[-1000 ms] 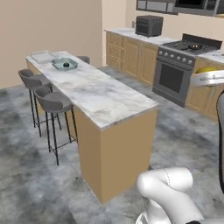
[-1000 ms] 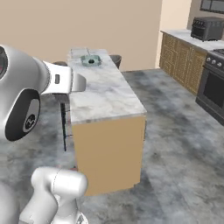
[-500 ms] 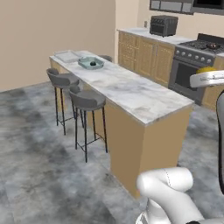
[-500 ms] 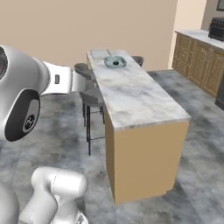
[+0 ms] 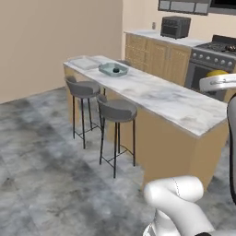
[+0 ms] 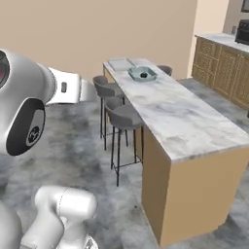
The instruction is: Place the cold items (lemon and squash) from the fridge in one tupperware on the dining counter. Place the warm items (hot dog and kebab skewer) in the stove area in another tupperware.
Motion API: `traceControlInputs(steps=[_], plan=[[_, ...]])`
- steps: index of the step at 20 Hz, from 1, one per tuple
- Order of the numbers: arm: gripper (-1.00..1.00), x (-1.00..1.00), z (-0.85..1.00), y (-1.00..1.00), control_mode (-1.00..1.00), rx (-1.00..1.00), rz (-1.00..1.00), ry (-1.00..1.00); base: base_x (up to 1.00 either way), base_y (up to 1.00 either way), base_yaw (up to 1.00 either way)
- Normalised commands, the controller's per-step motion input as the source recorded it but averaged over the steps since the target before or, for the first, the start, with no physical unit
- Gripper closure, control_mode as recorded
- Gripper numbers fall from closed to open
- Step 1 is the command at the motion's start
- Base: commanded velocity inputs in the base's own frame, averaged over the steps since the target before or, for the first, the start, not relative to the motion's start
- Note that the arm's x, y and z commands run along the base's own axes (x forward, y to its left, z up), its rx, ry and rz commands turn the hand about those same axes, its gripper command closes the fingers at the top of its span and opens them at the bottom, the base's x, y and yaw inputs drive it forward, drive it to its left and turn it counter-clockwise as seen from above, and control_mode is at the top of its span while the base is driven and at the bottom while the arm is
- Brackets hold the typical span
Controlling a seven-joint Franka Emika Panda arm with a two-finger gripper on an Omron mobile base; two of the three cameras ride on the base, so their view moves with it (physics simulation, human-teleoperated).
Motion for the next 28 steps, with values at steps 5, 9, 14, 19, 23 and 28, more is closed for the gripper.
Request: traceControlInputs(steps=[5,9,14,19,23,28], plan=[[1.0,0.0,0.0,0.0,1.0,0.0,0.0,0.0,0.46,1.0,-0.3],[1.0,0.0,0.0,0.0,1.0,0.0,0.0,0.0,0.52,1.0,-0.36],[1.0,0.0,0.0,0.0,1.0,0.0,0.0,0.0,0.61,1.0,-0.41],[1.0,0.0,0.0,0.0,1.0,0.0,0.0,0.0,0.63,1.0,-0.4],[1.0,0.0,0.0,0.0,1.0,0.0,0.0,0.0,0.63,1.0,-0.38],[1.0,0.0,0.0,0.0,1.0,0.0,0.0,0.0,0.64,1.0,-0.38]])
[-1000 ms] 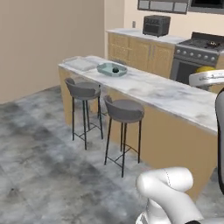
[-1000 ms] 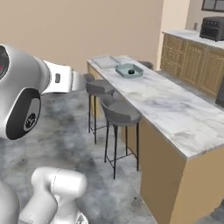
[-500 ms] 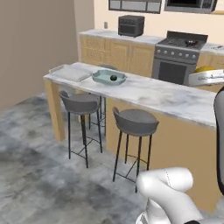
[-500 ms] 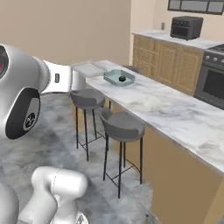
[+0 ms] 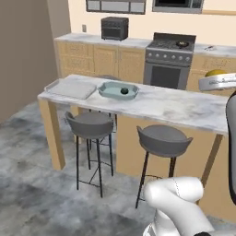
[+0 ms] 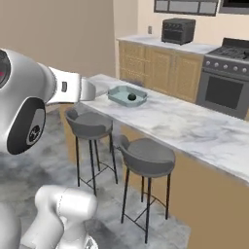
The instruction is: Place the cold items (lemon and squash) from the fridge in one tupperware on the dining counter. Place the warm items (hot dog and kebab skewer) in the stove area in another tupperware.
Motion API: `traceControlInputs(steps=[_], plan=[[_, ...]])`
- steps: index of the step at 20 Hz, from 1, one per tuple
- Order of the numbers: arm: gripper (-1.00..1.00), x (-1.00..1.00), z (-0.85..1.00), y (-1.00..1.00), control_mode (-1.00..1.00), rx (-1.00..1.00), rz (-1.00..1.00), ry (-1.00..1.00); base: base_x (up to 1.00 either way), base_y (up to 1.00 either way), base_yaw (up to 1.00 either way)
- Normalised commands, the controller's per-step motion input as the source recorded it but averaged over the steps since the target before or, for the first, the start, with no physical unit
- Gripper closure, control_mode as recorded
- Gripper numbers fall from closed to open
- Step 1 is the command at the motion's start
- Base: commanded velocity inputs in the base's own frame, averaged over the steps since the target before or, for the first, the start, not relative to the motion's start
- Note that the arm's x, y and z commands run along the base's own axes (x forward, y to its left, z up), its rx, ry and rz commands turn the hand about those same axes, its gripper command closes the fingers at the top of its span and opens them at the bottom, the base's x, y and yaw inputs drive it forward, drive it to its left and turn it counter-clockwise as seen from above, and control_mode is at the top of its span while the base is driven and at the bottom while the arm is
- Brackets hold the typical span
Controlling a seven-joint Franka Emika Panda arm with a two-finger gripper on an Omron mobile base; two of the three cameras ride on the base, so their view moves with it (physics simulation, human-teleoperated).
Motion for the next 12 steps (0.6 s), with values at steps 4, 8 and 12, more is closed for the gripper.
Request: traceControlInputs(steps=[4,8,12], plan=[[1.0,0.0,0.0,0.0,1.0,0.0,0.0,0.0,0.67,1.0,-0.38],[1.0,0.0,0.0,0.0,1.0,0.0,0.0,0.0,0.77,0.97,-0.41],[1.0,0.0,0.0,0.0,1.0,0.0,0.0,0.0,0.9,0.54,-0.26]])
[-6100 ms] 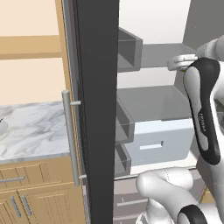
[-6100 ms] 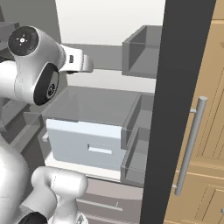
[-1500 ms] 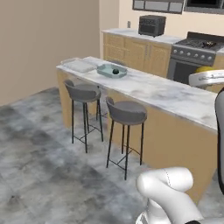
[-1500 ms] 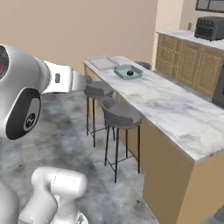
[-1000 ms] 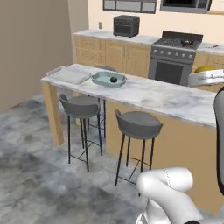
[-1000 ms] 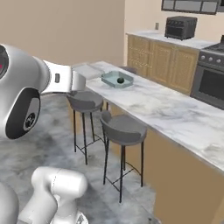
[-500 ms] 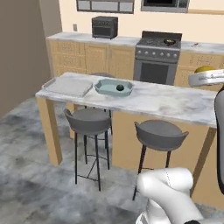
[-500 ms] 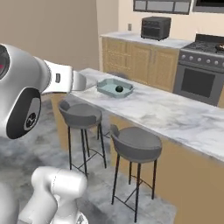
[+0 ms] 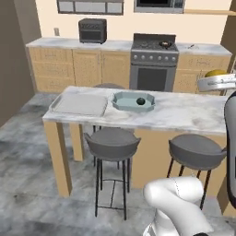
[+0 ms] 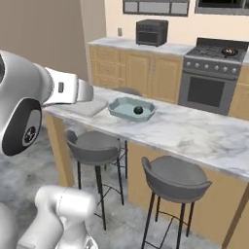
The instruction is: Place the cold items (lemon and squash) from the fridge in one tupperware on the dining counter. Place the warm items (hot dog and kebab skewer) in the stove area in another tupperware.
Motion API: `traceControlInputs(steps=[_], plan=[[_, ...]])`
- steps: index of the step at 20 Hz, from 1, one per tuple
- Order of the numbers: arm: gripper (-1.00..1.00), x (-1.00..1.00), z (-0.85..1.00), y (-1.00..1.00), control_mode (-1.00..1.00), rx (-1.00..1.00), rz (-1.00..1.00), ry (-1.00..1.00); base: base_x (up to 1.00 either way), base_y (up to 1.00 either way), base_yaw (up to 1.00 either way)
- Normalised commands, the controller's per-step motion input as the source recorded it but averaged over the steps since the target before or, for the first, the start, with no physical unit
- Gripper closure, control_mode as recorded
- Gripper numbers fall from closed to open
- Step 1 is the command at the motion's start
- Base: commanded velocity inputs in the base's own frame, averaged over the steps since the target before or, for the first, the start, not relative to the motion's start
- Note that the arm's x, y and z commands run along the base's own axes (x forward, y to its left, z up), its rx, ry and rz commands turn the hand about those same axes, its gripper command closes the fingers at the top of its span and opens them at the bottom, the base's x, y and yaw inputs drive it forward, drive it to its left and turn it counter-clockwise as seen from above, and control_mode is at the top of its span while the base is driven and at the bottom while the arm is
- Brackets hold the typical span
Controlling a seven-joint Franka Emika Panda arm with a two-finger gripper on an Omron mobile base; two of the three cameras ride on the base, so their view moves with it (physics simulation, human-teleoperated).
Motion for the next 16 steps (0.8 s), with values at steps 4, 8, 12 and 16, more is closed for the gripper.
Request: traceControlInputs(steps=[4,8,12,16], plan=[[1.0,0.0,0.0,0.0,1.0,0.0,0.0,0.0,0.93,0.31,-0.2],[1.0,0.0,0.0,0.0,1.0,0.0,0.0,0.0,0.92,-0.03,-0.17],[1.0,0.0,0.0,0.0,1.0,0.0,0.0,0.0,0.8,0.0,-0.28],[1.0,0.0,0.0,0.0,1.0,0.0,0.0,0.0,0.75,0.4,-0.47]])
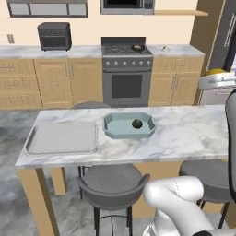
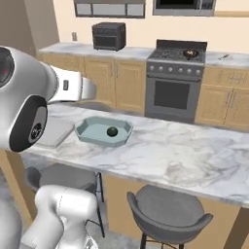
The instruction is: Place the cold items (lemon and squash) from the fridge in one tupperware on the dining counter. Place the warm items (hot dog and kebab skewer) in the stove area in another tupperware.
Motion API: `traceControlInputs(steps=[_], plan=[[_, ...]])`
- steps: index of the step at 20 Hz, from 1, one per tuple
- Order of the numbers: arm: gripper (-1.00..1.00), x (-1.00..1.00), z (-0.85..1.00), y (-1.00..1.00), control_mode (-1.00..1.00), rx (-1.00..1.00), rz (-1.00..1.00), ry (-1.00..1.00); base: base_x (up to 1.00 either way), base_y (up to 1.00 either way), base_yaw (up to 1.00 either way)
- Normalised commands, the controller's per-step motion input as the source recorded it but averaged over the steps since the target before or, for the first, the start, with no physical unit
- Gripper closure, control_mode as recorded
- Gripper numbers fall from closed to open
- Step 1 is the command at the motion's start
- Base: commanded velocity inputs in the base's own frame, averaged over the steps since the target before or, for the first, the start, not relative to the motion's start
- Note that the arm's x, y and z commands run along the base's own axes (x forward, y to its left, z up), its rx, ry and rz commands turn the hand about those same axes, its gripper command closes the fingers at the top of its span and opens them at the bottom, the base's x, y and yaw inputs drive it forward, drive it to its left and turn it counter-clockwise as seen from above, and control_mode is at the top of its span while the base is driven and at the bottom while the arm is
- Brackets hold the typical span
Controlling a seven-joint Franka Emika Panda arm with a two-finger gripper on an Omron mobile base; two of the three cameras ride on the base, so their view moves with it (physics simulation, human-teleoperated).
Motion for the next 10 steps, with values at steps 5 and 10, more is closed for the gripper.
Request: traceControlInputs(steps=[5,10], plan=[[1.0,0.0,0.0,0.0,1.0,0.0,0.0,0.0,0.76,0.67,-0.39],[1.0,0.2,-0.01,0.19,-1.0,-0.02,0.0,0.12,0.73,0.67,-0.08]])
